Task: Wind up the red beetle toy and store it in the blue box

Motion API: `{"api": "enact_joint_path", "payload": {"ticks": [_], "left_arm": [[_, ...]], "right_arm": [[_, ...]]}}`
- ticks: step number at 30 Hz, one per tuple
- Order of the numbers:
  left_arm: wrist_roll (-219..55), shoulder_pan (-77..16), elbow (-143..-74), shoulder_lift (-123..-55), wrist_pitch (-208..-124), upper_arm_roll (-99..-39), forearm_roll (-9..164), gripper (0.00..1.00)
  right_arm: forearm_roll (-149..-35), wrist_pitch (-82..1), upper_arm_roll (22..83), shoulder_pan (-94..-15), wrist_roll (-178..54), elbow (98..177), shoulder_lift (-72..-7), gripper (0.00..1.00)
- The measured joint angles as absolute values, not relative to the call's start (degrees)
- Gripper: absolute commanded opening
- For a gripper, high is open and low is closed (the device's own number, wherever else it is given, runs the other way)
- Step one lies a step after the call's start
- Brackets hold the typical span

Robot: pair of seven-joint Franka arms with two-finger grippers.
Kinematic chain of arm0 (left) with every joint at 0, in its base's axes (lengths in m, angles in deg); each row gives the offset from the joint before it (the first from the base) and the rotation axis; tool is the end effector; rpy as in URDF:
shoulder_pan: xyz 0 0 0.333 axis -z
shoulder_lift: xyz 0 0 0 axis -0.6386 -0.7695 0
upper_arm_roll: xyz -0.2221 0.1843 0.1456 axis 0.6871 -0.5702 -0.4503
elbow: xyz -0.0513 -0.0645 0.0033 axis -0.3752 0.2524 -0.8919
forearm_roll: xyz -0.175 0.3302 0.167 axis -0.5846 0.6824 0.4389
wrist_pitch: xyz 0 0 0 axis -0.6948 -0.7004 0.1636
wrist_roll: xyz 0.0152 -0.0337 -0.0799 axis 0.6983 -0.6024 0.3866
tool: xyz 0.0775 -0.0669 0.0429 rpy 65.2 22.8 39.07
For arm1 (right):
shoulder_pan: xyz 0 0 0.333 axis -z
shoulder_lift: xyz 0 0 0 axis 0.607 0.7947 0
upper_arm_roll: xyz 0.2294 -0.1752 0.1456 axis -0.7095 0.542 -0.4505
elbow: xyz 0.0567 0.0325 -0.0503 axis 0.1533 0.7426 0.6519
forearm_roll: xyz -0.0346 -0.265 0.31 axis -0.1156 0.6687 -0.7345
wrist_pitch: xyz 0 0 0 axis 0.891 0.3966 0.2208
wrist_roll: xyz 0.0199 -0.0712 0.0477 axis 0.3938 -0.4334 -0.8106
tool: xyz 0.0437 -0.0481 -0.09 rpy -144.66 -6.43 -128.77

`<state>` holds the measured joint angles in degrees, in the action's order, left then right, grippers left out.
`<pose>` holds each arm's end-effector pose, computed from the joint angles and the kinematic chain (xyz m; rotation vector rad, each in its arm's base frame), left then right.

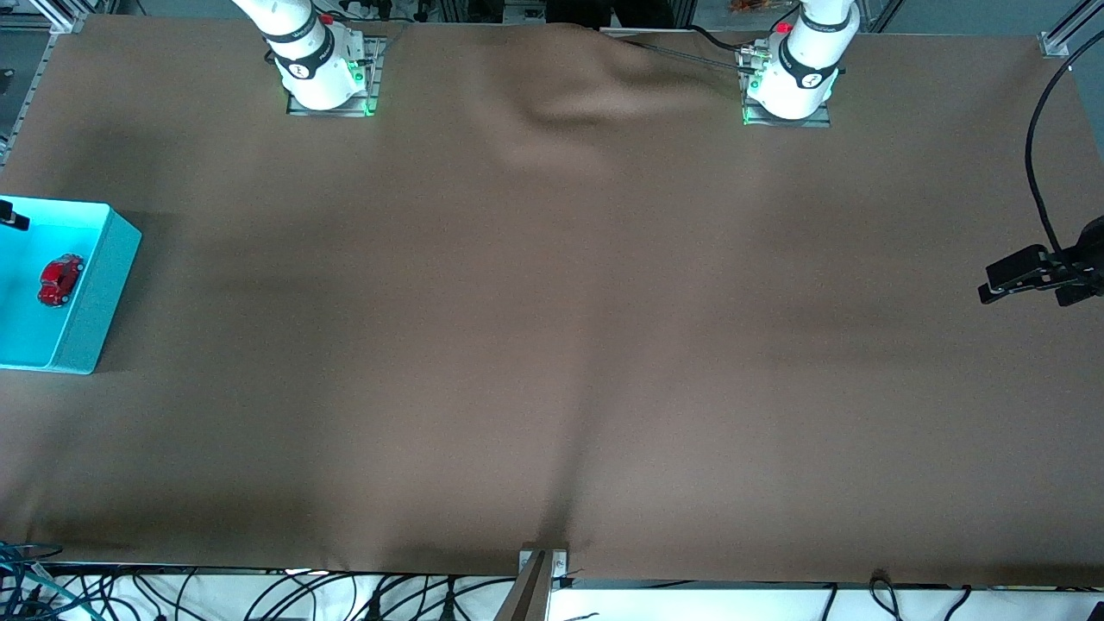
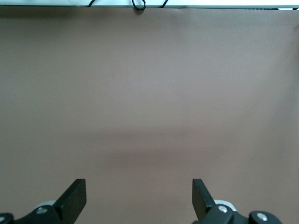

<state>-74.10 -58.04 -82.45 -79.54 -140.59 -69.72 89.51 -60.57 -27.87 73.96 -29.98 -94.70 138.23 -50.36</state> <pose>0.6568 0.0440 0.6003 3.1099 0.0035 0.0506 0.5279 -0.3296 0.4468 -3.0631 -0.0531 0.1718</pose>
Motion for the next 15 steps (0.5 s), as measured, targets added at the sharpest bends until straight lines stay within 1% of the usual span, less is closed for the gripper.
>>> {"api": "enact_joint_path", "payload": {"ticks": [8, 15], "left_arm": [[-74.1, -58.04, -82.45, -79.54, -140.59, -69.73, 89.51, 1.0], [-74.1, -58.04, -82.45, -79.54, -140.59, -69.74, 89.51, 1.0]], "right_arm": [[-57.55, -21.78, 73.92, -34.35, -88.02, 138.28, -55.14, 1.0], [-56.74, -19.18, 73.91, -36.91, -86.41, 138.57, -59.09, 1.0]]}}
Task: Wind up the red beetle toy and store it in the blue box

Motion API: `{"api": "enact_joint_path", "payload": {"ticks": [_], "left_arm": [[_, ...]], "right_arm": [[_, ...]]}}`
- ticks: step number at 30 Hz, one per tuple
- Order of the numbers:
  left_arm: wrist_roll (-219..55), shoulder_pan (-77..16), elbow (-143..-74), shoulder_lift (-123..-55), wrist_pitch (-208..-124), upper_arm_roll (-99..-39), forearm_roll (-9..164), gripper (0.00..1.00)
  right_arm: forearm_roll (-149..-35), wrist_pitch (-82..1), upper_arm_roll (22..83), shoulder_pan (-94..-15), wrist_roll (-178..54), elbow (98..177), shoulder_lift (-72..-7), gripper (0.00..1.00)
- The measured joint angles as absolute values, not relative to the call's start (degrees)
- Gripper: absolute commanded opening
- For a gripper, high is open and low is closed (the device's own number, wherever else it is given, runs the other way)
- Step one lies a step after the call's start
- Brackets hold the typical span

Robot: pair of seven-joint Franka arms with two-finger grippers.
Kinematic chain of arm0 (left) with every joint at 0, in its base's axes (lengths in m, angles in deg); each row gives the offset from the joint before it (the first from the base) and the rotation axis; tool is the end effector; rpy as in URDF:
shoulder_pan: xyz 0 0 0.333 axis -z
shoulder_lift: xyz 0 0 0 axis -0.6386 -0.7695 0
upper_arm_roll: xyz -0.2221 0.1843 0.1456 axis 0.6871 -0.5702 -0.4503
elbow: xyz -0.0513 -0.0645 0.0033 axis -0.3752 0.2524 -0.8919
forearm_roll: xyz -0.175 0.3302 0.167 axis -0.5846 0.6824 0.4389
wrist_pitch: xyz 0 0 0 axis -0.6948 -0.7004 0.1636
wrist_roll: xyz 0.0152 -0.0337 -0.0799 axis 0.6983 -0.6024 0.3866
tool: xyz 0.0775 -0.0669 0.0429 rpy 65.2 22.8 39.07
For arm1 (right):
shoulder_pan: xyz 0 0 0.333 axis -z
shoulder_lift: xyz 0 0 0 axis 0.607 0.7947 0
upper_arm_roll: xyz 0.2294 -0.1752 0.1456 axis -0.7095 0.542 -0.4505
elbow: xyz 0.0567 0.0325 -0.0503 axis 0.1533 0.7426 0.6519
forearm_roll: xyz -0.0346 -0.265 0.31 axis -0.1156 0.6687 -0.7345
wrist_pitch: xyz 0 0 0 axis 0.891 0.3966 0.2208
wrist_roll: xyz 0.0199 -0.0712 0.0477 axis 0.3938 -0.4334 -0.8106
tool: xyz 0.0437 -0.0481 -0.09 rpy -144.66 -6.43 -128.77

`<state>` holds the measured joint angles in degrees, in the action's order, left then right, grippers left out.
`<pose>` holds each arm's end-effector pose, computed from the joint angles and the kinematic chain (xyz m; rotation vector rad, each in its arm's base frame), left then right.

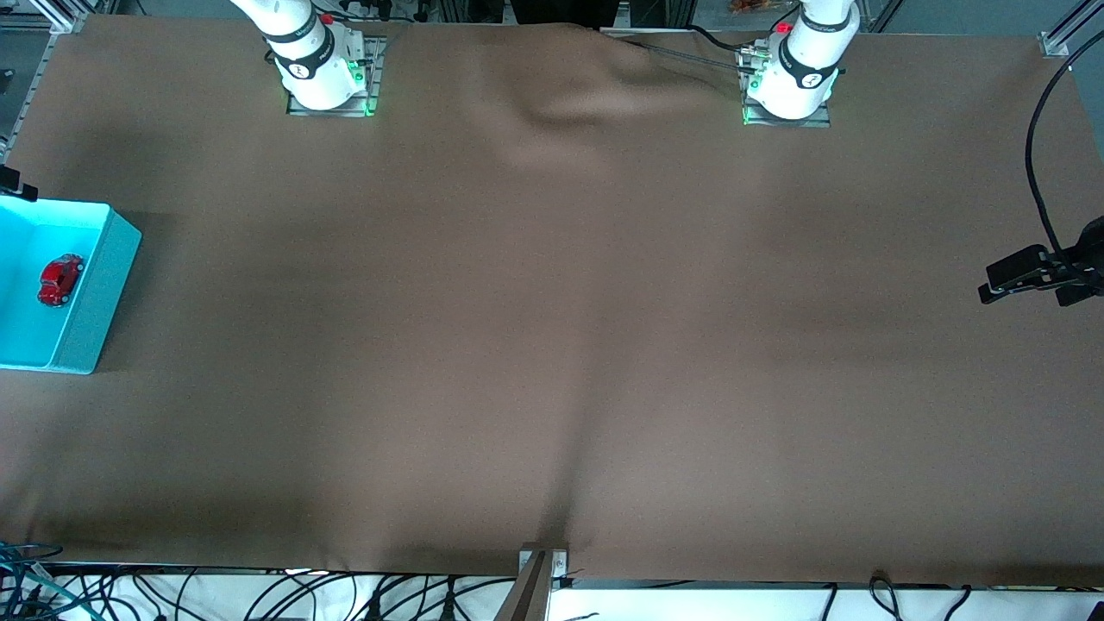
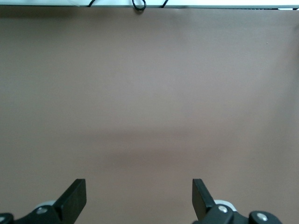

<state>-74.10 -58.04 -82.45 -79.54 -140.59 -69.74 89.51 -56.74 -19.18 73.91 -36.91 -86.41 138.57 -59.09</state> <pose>0.6567 0.0442 0.6002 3.1100 0.0040 0.0505 0.5209 -0.2595 0.5162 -3.0599 -0.0468 0.2116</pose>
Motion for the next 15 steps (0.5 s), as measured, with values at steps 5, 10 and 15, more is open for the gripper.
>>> {"api": "enact_joint_path", "payload": {"ticks": [5, 10, 15], "left_arm": [[-74.1, -58.04, -82.45, -79.54, -140.59, -69.74, 89.51, 1.0], [-74.1, -58.04, -82.45, -79.54, -140.59, -69.74, 89.51, 1.0], [-74.1, -58.04, -82.45, -79.54, -140.59, -69.74, 89.51, 1.0]], "right_arm": [[-56.7, -18.83, 73.91, -37.97, -86.36, 139.67, -61.67, 1.0], [-56.7, -18.54, 73.74, -39.16, -84.38, 140.63, -63.57, 1.0], [-56.7, -18.01, 70.19, -40.03, -78.37, 140.98, -64.76, 1.0]]}}
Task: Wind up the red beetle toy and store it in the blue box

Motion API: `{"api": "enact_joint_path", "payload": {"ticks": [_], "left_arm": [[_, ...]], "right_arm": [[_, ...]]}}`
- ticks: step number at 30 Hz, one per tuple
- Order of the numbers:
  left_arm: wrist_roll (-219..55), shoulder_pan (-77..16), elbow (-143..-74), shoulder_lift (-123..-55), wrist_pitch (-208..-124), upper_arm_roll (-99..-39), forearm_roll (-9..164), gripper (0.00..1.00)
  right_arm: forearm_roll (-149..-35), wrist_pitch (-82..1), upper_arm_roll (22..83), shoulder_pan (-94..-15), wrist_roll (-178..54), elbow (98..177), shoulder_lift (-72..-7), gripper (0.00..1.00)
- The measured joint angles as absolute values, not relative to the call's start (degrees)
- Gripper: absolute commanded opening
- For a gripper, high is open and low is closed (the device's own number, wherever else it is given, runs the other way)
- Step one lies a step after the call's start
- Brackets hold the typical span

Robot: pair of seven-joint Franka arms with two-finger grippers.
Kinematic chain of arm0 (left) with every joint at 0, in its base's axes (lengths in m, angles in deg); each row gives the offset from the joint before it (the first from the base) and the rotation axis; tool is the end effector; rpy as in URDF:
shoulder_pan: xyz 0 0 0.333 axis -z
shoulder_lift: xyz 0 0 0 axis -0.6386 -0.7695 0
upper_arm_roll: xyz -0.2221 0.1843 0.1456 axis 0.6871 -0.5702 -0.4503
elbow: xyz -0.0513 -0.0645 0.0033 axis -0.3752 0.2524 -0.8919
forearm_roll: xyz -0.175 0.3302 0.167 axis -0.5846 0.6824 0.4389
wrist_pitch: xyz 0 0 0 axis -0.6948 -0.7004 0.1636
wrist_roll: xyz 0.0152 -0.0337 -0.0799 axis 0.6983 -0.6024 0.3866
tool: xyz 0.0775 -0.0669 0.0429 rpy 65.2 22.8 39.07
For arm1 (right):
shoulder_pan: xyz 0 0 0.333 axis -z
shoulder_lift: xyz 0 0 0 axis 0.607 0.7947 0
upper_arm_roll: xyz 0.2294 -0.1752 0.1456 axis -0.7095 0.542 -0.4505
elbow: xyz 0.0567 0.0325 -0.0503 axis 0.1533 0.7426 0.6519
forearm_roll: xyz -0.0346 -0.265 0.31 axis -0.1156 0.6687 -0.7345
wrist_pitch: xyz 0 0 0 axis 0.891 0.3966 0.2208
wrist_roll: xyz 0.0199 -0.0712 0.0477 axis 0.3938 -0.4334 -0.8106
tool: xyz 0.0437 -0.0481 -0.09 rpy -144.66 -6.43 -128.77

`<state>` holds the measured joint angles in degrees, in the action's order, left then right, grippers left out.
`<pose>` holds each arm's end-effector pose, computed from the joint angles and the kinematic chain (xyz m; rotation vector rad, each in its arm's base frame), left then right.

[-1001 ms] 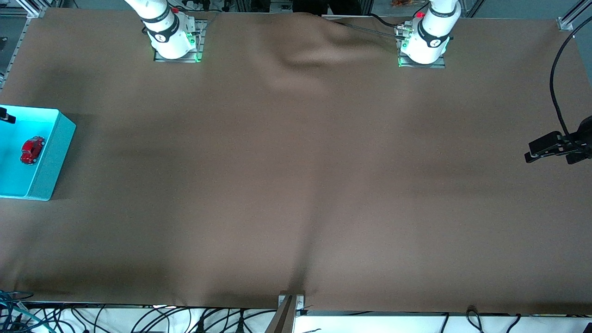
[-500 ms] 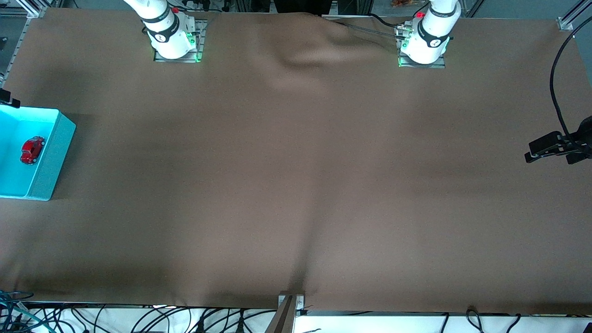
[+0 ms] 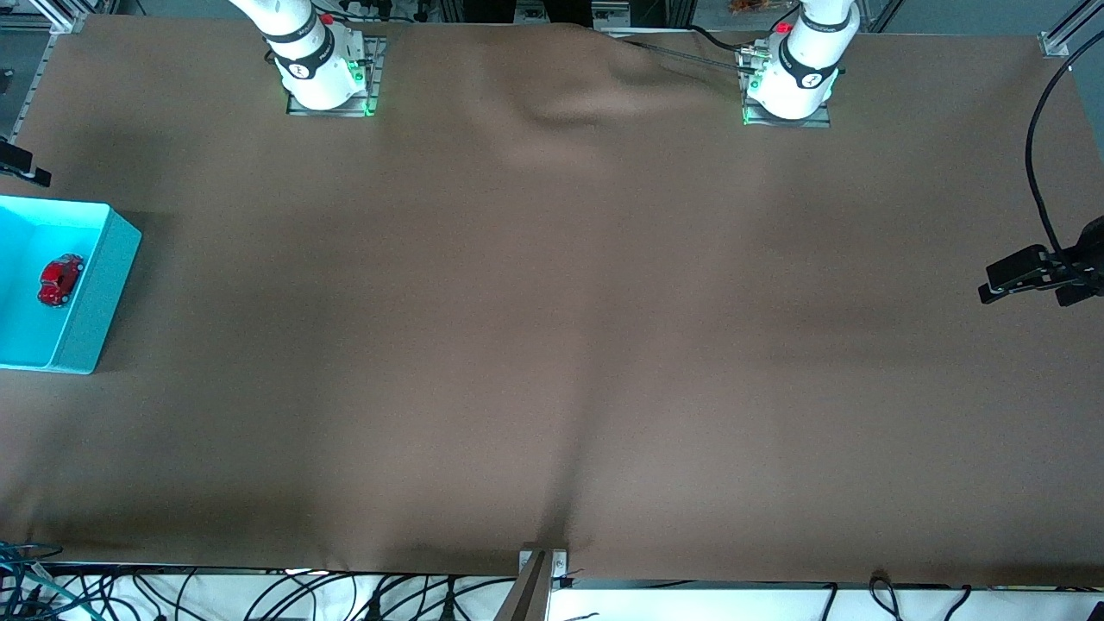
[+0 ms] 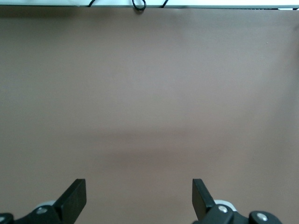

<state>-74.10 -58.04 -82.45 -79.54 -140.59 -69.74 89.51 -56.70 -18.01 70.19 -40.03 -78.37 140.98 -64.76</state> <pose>0.6567 0.0442 0.6002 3.1100 0.0040 0.0505 0.5213 -0.1949 0.5454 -3.0512 -0.0200 0.1627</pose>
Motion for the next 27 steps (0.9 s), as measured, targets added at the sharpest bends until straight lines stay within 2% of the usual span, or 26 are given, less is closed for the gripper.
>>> {"api": "enact_joint_path", "payload": {"ticks": [27], "left_arm": [[-74.1, -58.04, -82.45, -79.54, -140.59, -69.73, 89.51, 1.0]], "right_arm": [[-55.27, -17.41, 43.4, -39.91, -49.3, 140.74, -65.95, 1.0]]}}
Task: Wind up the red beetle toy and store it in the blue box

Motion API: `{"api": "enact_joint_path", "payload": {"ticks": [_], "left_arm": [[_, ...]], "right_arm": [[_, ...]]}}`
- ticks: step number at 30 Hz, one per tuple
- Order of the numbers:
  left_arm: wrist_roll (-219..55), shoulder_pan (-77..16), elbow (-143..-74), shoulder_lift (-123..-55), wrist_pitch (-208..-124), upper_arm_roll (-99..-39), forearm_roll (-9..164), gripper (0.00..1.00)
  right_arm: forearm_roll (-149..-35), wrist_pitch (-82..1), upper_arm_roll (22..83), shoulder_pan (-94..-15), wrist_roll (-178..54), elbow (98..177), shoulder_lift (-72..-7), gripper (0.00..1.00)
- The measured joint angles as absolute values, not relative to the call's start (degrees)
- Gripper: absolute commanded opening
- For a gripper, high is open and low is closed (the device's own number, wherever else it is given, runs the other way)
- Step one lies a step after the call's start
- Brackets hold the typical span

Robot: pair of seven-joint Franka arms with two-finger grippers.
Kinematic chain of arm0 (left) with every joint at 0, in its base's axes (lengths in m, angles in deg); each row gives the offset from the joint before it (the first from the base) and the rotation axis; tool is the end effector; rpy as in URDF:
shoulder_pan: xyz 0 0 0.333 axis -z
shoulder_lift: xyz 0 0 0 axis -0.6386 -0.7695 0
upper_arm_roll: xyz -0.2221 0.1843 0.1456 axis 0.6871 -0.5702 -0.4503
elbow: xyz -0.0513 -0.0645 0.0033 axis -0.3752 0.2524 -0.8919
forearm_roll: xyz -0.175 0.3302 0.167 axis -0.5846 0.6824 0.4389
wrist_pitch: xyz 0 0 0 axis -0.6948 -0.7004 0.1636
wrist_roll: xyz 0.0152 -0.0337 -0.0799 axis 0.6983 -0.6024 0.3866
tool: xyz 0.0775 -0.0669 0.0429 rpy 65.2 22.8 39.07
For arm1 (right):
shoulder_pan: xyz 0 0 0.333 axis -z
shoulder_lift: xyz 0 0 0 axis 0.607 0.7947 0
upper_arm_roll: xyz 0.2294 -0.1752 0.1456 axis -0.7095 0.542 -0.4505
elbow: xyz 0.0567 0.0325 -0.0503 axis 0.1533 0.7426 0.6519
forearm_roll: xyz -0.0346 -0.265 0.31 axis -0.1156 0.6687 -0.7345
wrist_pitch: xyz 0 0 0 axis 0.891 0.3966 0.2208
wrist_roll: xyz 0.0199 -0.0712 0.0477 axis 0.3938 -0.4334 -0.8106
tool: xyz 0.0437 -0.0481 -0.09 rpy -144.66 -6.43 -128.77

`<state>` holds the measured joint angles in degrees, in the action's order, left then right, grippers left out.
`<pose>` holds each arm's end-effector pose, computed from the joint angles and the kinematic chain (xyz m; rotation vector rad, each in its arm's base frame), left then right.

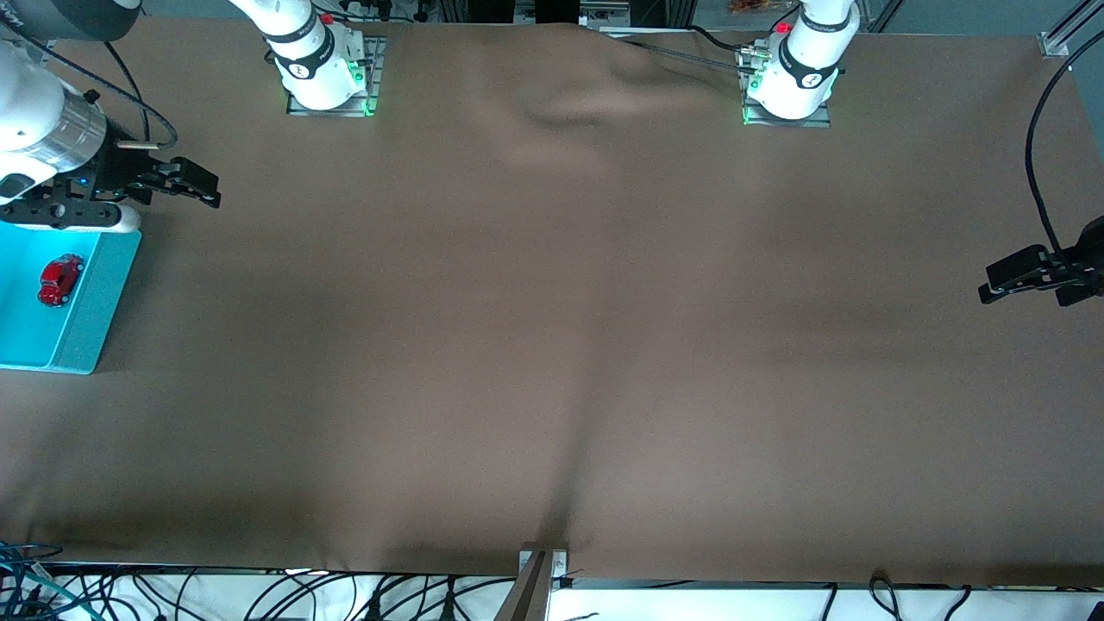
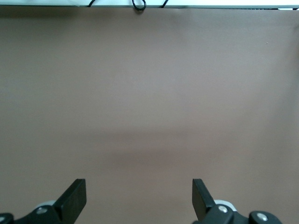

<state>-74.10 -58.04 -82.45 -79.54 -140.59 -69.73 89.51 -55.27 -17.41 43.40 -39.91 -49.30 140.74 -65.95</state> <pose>0.6568 0.0441 0.6002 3.1099 0.0037 0.0506 0.5475 0.0593 0.5593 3.1265 -0.0419 -0.1773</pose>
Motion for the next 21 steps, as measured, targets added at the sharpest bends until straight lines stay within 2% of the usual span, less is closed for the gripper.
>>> {"api": "enact_joint_path", "payload": {"ticks": [11, 21], "left_arm": [[-74.1, -58.04, -82.45, -79.54, -140.59, -69.73, 89.51, 1.0], [-74.1, -58.04, -82.45, -79.62, -140.5, -69.74, 89.51, 1.0]], "right_arm": [[-55.12, -17.05, 42.66, -39.18, -49.55, 137.76, -64.25, 1.0], [-54.07, -12.11, 43.18, -38.72, -53.15, 131.2, -61.27, 1.0]]}}
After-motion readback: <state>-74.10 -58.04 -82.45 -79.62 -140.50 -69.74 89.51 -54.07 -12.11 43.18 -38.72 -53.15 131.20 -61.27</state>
